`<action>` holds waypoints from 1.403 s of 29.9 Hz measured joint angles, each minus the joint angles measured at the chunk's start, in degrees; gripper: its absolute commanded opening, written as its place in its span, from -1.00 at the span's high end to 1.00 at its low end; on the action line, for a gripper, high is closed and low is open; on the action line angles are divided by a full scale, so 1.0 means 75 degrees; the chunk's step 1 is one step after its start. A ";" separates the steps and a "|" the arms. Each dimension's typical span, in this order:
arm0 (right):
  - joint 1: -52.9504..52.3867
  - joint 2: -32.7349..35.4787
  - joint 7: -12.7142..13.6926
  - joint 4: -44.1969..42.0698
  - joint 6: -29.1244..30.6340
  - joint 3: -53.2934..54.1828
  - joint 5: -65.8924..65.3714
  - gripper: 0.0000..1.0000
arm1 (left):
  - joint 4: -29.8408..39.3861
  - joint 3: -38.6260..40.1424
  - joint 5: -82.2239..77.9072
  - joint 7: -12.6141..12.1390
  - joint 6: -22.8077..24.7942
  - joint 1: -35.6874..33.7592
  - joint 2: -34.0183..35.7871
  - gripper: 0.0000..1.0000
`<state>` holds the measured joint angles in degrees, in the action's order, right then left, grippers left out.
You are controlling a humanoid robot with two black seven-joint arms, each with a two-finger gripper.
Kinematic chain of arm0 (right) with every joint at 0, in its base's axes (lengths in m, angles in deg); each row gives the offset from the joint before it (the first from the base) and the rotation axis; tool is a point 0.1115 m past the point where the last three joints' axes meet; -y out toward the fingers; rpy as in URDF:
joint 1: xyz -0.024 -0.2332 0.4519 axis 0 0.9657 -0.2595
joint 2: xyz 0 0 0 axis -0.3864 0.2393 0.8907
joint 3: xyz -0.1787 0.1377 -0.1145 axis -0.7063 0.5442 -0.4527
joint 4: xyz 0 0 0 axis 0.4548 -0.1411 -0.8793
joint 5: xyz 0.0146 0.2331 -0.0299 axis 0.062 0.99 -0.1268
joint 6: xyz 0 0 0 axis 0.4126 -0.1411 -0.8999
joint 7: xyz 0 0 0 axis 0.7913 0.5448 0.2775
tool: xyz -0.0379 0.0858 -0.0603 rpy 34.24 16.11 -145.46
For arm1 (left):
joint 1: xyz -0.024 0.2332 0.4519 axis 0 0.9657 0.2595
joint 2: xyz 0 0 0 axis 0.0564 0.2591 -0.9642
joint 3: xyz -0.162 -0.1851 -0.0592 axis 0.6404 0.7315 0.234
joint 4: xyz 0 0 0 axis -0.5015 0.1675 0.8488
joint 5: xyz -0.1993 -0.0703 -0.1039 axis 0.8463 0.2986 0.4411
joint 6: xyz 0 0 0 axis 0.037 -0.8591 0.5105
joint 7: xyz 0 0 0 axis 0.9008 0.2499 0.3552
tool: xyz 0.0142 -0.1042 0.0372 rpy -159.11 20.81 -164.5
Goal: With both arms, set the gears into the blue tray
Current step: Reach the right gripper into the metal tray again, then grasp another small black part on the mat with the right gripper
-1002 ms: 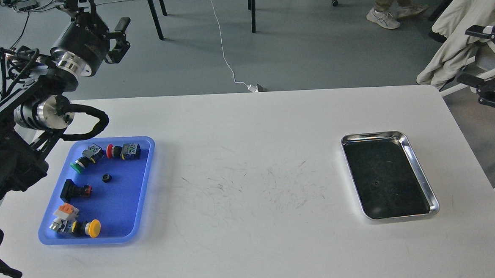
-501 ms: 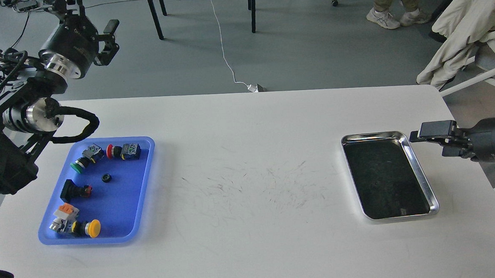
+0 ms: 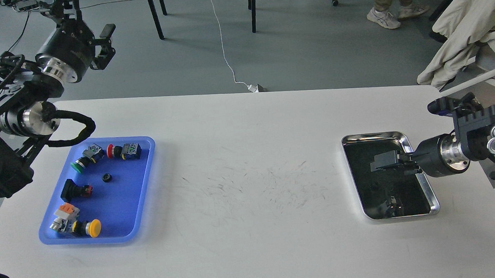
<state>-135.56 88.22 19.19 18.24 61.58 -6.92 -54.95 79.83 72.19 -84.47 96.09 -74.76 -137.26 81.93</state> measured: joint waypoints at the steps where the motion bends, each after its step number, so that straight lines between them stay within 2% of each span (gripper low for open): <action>1: -0.0056 -0.0137 -0.0001 -0.0083 0.0000 -0.0111 -0.0003 -0.92 | 0.0000 -0.0003 -0.0001 -0.0004 0.0000 0.0001 0.0005 -0.96; 10: -0.0137 -0.1155 -0.0001 -0.0859 0.0000 -0.0875 -0.0163 -0.85 | 0.0001 -0.0029 -0.0002 -0.0025 0.0000 0.0016 0.0063 -0.96; 15: -0.0130 -0.1503 -0.0002 -0.1132 0.0001 -0.1039 -0.0168 -0.69 | 0.0003 -0.0029 -0.0002 -0.0023 0.0007 0.0027 0.0135 -0.96; 20: -0.0131 -0.1619 -0.0047 -0.1179 0.0002 -0.1060 -0.0168 -0.45 | 0.0005 -0.0029 -0.0002 -0.0016 0.0009 0.0027 0.0137 -0.96; 25: -0.0162 -0.1609 -0.0102 -0.1160 0.0002 -0.1066 -0.0188 -0.08 | 0.0004 -0.0038 -0.0002 -0.0016 0.0002 0.0027 0.0137 -0.96; 29: -0.0199 -0.1561 -0.0156 -0.1141 0.0002 -0.1076 -0.0391 0.29 | 0.0004 -0.0040 -0.0011 -0.0022 -0.0009 0.0027 0.0130 -0.96; 31: -0.0258 -0.1556 -0.0192 -0.1138 0.0002 -0.1123 -0.0522 0.41 | 0.0003 -0.0040 -0.0012 -0.0022 -0.0009 0.0027 0.0130 -0.96; 33: -0.0360 -0.1554 -0.0207 -0.1135 0.0002 -0.1259 -0.0580 0.74 | 0.0003 -0.0040 -0.0013 -0.0022 -0.0006 0.0037 0.0131 -0.96; 35: -0.0468 -0.1565 -0.0209 -0.1129 0.0002 -0.1406 -0.0598 0.91 | 0.0003 -0.0040 -0.0013 -0.0022 -0.0002 0.0039 0.0134 -0.96; 36: -0.0497 -0.1576 -0.0210 -0.1127 0.0002 -0.1439 -0.0600 0.96 | 0.0005 -0.0040 -0.0013 -0.0022 -0.0002 0.0041 0.0135 -0.96; 42: -0.0651 -0.1594 -0.0220 -0.1124 0.0002 -0.1486 -0.0601 0.96 | 0.0009 -0.0038 -0.0013 -0.0024 -0.0009 0.0044 0.0141 -0.96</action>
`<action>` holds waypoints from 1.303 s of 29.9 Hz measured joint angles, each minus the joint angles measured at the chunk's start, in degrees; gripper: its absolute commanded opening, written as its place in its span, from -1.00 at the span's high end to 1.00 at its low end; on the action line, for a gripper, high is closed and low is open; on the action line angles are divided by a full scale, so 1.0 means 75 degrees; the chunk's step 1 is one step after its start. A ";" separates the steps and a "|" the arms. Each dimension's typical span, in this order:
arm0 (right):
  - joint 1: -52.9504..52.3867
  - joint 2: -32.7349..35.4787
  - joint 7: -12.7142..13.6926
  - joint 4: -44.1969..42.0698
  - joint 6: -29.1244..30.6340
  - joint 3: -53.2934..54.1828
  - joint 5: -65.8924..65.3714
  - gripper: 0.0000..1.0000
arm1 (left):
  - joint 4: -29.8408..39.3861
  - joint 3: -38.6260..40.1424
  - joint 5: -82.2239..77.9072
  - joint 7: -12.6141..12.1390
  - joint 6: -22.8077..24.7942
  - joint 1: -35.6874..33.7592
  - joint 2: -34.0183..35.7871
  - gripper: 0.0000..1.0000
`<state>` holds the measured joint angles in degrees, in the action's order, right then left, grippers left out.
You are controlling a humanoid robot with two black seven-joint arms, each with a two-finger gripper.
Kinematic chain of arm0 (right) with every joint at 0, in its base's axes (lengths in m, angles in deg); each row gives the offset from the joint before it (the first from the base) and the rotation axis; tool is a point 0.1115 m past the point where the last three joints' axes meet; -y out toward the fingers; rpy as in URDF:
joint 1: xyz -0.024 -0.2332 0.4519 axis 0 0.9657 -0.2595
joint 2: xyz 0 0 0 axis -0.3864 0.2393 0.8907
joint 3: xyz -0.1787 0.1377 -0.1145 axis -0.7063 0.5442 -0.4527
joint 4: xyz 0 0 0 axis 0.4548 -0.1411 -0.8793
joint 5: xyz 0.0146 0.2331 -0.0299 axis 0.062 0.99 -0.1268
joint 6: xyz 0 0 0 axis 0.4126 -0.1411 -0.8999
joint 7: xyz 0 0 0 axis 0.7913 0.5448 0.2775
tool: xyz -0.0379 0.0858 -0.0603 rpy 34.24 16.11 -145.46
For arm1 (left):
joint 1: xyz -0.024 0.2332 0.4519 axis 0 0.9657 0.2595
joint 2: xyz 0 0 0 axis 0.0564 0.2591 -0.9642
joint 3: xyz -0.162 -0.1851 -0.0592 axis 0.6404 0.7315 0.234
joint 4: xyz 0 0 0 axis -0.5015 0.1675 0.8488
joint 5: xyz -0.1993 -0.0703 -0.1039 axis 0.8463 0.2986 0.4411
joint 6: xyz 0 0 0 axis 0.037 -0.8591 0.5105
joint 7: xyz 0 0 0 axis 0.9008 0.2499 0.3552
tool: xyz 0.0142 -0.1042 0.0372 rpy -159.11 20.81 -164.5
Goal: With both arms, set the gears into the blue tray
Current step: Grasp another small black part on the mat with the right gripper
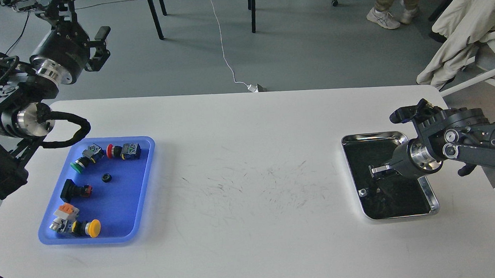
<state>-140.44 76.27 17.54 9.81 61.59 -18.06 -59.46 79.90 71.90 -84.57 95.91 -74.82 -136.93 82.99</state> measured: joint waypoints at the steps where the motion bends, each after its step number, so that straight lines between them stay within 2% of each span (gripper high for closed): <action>1: -0.0016 0.0008 -0.0002 0.0010 0.0000 0.0000 0.0000 0.96 | 0.0000 0.0002 -0.0002 -0.0001 0.0000 0.0000 0.0006 -0.96; 7: -0.0252 0.0096 -0.0052 0.0106 0.0001 -0.0006 0.0071 0.94 | -0.0003 0.0007 -0.0012 -0.0003 -0.0001 0.0000 0.0041 -0.96; 8: -0.0326 0.0138 -0.0068 0.0137 0.0001 -0.0008 0.0086 0.79 | -0.0004 0.0010 -0.0014 -0.0003 -0.0002 0.0000 0.0043 -0.96; 9: -0.0395 0.0176 -0.0079 0.0160 0.0000 -0.0008 0.0097 0.46 | -0.0005 0.0014 -0.0018 -0.0002 -0.0002 0.0000 0.0044 -0.96; 10: -0.0456 0.0213 -0.0088 0.0182 0.0000 -0.0008 0.0105 0.02 | -0.0005 0.0018 -0.0021 -0.0003 -0.0002 0.0000 0.0044 -0.96; 11: -0.0495 0.0237 -0.0092 0.0196 0.0000 -0.0008 0.0111 -0.68 | -0.0007 0.0022 -0.0022 -0.0003 -0.0002 0.0000 0.0044 -0.96; 12: -0.0519 0.0254 -0.0093 0.0203 0.0000 -0.0008 0.0117 -0.98 | -0.0007 0.0023 -0.0023 -0.0002 -0.0002 0.0000 0.0044 -0.96; 25: -0.0430 0.0390 -0.0083 0.0276 0.0000 -0.0301 0.0175 -0.94 | -0.0008 0.0007 -0.0033 0.0009 -0.0040 -0.0002 0.0032 -0.96; 36: -0.0091 0.0035 -0.0072 0.0168 -0.0001 -0.0306 0.0152 -0.84 | -0.0008 0.0008 -0.0035 0.0010 -0.0049 -0.0003 0.0042 -0.96; 37: -0.0053 -0.0005 -0.0072 0.0155 0.0000 -0.0306 0.0152 -0.79 | -0.0008 0.0008 -0.0035 0.0010 -0.0049 -0.0003 0.0042 -0.96; 39: 0.0016 -0.0096 -0.0072 0.0120 0.0000 -0.0307 0.0152 -0.54 | -0.0008 0.0009 -0.0034 0.0010 -0.0049 -0.0003 0.0043 -0.96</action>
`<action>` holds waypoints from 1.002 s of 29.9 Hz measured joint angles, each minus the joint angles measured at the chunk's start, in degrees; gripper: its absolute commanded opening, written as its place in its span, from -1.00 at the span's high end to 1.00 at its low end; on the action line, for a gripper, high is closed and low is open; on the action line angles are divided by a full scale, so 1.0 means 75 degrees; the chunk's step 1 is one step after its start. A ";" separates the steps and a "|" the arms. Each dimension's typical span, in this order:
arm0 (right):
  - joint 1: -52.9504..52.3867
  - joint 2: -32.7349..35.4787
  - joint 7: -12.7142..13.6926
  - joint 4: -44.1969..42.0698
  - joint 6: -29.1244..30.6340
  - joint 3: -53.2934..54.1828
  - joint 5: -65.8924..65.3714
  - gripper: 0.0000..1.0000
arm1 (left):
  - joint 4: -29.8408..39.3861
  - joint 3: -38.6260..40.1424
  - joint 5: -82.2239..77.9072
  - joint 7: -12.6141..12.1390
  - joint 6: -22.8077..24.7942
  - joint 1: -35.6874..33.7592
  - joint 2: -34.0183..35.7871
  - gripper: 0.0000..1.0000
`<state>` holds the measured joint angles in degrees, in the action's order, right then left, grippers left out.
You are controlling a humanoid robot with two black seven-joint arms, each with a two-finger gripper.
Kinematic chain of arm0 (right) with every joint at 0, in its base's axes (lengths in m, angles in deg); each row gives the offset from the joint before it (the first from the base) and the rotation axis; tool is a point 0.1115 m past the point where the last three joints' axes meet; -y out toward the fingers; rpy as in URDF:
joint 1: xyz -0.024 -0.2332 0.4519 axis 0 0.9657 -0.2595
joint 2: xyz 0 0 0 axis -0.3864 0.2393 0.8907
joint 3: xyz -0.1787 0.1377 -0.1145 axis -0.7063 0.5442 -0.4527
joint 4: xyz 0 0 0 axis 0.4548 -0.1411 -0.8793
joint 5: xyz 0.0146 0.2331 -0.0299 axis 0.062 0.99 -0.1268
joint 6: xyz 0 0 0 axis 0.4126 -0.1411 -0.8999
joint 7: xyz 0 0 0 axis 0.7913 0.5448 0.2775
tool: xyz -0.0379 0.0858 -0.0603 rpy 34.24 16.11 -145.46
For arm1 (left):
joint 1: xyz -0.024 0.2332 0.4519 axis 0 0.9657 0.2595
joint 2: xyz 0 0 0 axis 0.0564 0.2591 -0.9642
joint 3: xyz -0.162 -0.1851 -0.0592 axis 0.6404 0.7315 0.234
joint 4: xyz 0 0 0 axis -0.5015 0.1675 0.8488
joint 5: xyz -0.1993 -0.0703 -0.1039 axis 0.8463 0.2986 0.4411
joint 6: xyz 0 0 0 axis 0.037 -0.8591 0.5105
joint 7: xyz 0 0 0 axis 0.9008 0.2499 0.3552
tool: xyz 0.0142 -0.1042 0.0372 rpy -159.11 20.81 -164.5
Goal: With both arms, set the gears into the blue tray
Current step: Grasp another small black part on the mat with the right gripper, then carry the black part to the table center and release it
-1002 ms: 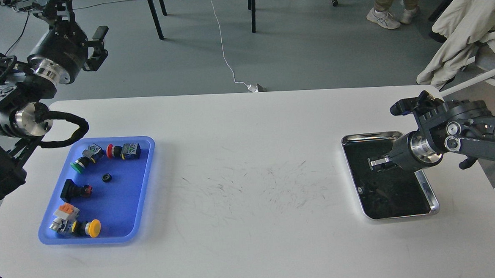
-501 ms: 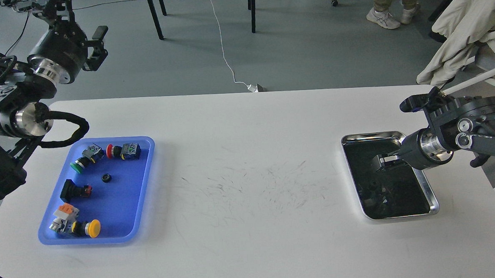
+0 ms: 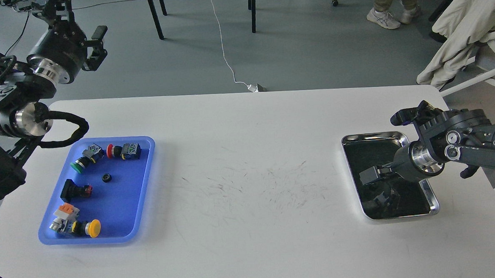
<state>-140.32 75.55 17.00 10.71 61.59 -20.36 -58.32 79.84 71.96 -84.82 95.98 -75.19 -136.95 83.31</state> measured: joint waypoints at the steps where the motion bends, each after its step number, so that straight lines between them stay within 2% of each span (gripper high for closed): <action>1: 0.0018 -0.0048 0.0000 -0.0022 0.0000 -0.0002 0.0000 -0.38 | 0.0000 0.0000 0.0003 0.0001 0.0000 0.0000 0.0000 -0.96; 5: 0.0031 -0.0168 -0.0011 -0.0087 -0.0001 -0.0073 0.0000 0.08 | 0.0001 0.0001 0.0008 0.0009 0.0000 0.0000 0.0003 -0.96; 9: -0.0003 -0.0195 -0.0044 -0.0100 -0.0001 -0.0104 -0.0012 0.32 | 0.0001 0.0001 0.0010 0.0009 0.0000 0.0000 0.0003 -0.96; 10: -0.0020 -0.0199 -0.0051 -0.0100 -0.0001 -0.0121 -0.0019 0.46 | 0.0001 0.0001 0.0010 0.0010 0.0000 0.0000 0.0003 -0.96; 12: -0.0047 -0.0205 -0.0060 -0.0104 -0.0001 -0.0173 -0.0024 0.87 | 0.0001 0.0001 0.0010 0.0010 0.0000 0.0000 0.0002 -0.96; 13: -0.0059 -0.0210 -0.0070 -0.0104 -0.0001 -0.0202 -0.0027 0.96 | 0.0001 0.0001 0.0008 0.0010 0.0000 0.0000 0.0002 -0.96; 19: -0.0094 -0.0220 -0.0210 -0.0087 -0.0002 -0.0259 -0.0072 0.97 | 0.0001 0.0001 0.0001 0.0010 0.0000 0.0000 0.0003 -0.96; 30: -0.0538 -0.0195 -0.0251 0.0000 0.0001 -0.0249 -0.0021 0.97 | 0.0001 0.0001 -0.0002 0.0009 0.0000 0.0000 0.0013 -0.96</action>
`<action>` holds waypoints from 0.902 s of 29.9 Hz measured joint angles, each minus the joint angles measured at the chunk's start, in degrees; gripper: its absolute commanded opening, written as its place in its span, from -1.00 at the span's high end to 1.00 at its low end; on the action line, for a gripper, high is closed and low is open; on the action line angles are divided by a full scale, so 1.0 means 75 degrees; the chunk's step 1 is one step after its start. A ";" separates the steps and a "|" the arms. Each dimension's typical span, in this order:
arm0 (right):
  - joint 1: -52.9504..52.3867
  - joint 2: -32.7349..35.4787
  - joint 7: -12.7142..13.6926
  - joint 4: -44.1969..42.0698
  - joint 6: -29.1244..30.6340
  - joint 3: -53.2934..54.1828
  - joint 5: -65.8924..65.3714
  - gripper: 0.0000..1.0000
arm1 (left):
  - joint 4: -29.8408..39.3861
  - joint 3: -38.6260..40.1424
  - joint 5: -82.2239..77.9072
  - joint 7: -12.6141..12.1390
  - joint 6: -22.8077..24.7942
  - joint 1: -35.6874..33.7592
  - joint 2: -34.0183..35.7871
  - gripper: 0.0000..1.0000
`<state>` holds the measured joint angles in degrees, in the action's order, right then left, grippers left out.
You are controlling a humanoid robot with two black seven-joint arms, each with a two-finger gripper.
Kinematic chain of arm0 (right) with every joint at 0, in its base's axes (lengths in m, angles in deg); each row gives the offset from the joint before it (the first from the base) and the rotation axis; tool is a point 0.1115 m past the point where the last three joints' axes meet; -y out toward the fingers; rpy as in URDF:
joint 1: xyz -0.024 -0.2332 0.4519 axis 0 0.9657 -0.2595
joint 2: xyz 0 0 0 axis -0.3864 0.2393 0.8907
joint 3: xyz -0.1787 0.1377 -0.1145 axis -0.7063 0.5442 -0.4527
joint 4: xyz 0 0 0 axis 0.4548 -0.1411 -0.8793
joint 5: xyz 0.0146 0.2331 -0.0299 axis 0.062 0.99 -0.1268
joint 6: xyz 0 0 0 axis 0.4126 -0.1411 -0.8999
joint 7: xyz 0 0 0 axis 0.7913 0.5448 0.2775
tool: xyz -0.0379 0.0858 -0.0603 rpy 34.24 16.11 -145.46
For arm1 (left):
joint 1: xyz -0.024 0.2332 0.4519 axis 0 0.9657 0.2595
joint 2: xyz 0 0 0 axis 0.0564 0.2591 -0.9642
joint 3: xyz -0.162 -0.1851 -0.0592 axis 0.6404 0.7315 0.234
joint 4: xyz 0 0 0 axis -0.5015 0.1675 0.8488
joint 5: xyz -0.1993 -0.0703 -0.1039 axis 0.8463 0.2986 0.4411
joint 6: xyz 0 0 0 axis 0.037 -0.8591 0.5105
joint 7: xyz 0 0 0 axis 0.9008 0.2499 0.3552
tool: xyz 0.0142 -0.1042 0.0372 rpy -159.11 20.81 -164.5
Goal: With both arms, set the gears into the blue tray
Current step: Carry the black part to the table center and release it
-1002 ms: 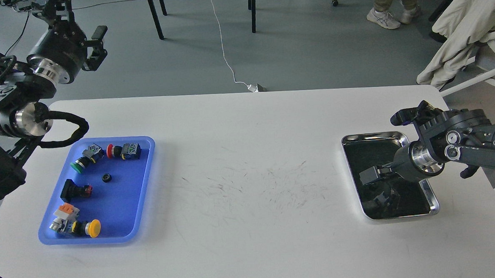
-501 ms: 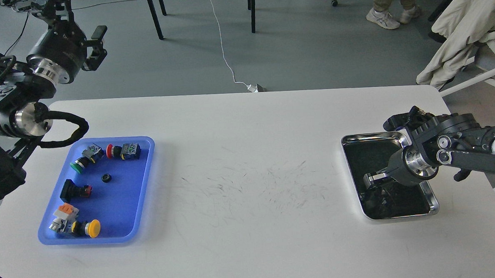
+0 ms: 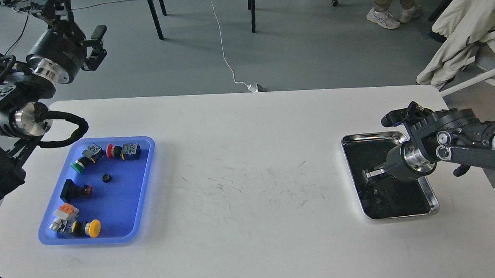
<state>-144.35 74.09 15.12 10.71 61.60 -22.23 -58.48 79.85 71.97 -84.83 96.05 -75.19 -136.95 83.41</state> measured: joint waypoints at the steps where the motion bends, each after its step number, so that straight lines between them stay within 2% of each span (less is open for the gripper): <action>1: -0.0142 0.0019 -0.0003 0.0033 0.0000 0.0008 0.0030 0.97 | 0.0000 0.0000 0.0000 0.0000 -0.0002 0.0000 0.0000 -0.96; 8: -0.1754 0.0107 -0.0025 0.0653 -0.0002 0.0083 0.1003 0.97 | -0.0001 0.0029 0.0000 -0.0009 -0.0012 0.0000 0.0000 -0.96; 11: -0.2153 -0.0127 -0.0250 0.0876 -0.0001 0.0295 0.1661 0.97 | 0.0000 0.0037 -0.0001 -0.0009 -0.0009 0.0000 0.0000 -0.96; 14: -0.2198 -0.0777 -0.0573 0.0978 -0.0001 0.0507 0.2309 0.97 | -0.0001 0.0046 -0.0001 -0.0009 -0.0010 -0.0007 0.0004 -0.96; 17: -0.1994 -0.1662 -0.0697 0.0840 -0.0290 0.0566 0.2752 0.97 | -0.0001 0.0046 -0.0001 -0.0009 -0.0004 -0.0011 0.0080 -0.96; 23: -0.0915 -0.3801 -0.1030 -0.0348 -0.1349 0.0672 0.2899 0.97 | -0.0001 0.0046 -0.0002 0.0000 0.0000 -0.0002 0.0119 -0.96; 27: -0.0176 -0.4458 -0.1176 -0.1048 -0.1875 0.0924 0.2896 0.97 | -0.0001 0.0049 0.0003 0.0001 -0.0001 0.0000 0.0142 -0.96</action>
<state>-145.67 40.65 6.30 2.85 47.53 -15.30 -36.76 79.84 72.34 -84.81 96.06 -75.19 -136.95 84.47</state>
